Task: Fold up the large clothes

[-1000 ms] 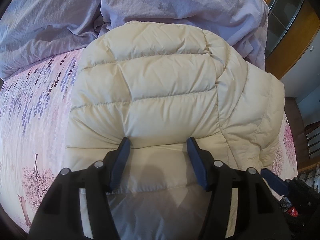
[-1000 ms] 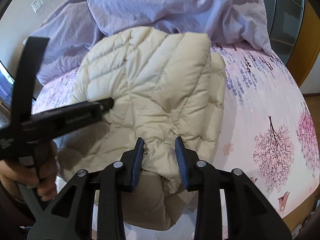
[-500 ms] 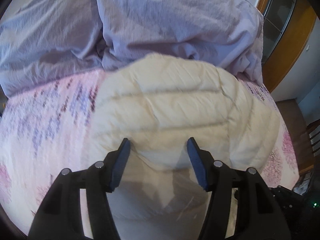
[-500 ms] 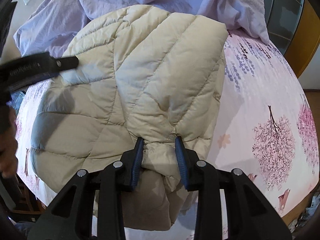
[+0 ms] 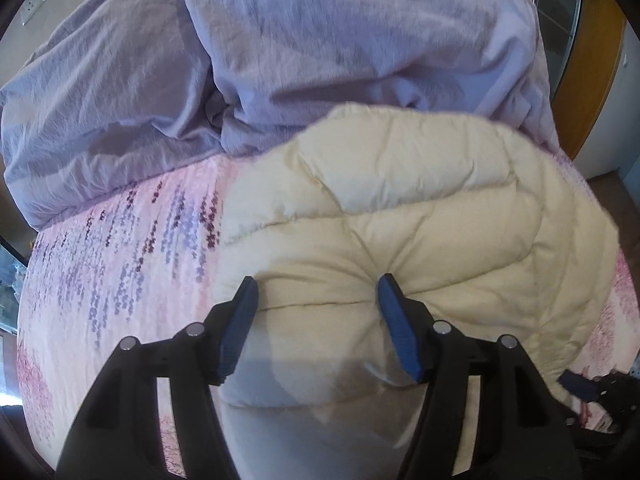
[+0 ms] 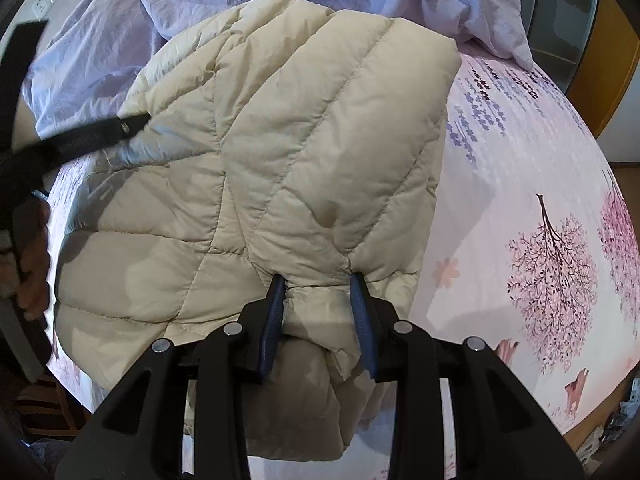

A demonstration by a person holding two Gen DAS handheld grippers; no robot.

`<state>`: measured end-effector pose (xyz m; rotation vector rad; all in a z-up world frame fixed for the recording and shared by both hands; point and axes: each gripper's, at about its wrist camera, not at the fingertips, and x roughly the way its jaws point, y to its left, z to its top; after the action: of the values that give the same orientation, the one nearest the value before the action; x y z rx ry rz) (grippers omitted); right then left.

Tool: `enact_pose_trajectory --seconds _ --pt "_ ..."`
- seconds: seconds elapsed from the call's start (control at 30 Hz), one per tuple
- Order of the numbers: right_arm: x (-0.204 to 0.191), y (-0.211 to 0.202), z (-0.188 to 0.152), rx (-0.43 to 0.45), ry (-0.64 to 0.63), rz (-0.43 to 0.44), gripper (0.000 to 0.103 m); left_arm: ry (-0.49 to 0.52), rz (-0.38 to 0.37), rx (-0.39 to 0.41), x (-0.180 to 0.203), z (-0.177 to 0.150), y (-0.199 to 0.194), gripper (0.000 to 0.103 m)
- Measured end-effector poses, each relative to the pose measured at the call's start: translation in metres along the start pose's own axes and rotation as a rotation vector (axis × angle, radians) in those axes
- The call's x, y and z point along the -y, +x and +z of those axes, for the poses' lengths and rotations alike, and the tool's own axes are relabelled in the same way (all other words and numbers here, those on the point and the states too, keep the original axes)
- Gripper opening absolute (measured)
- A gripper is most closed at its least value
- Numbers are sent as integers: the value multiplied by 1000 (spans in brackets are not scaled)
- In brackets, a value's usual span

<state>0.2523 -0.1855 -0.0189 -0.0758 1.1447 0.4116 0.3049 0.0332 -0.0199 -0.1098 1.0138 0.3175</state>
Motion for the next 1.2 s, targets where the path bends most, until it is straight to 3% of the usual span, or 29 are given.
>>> enact_pose_trajectory --seconds 0.2,0.27,0.4,0.67,1.2 --pt "-2 -27 12 66 4 26 40 -16 23 -7 6 -9 10 63" --pt "-5 -41 22 115 0 37 48 -15 21 -8 7 -9 10 63" --pt "-14 -50 47 169 -15 50 53 -22 12 -7 7 -8 10 63" --pt "-14 -10 80 190 34 -22 54 -38 3 -10 5 -7 12 65" --pt "-3 35 68 188 27 -93 57 -61 7 7 6 -9 21 72"
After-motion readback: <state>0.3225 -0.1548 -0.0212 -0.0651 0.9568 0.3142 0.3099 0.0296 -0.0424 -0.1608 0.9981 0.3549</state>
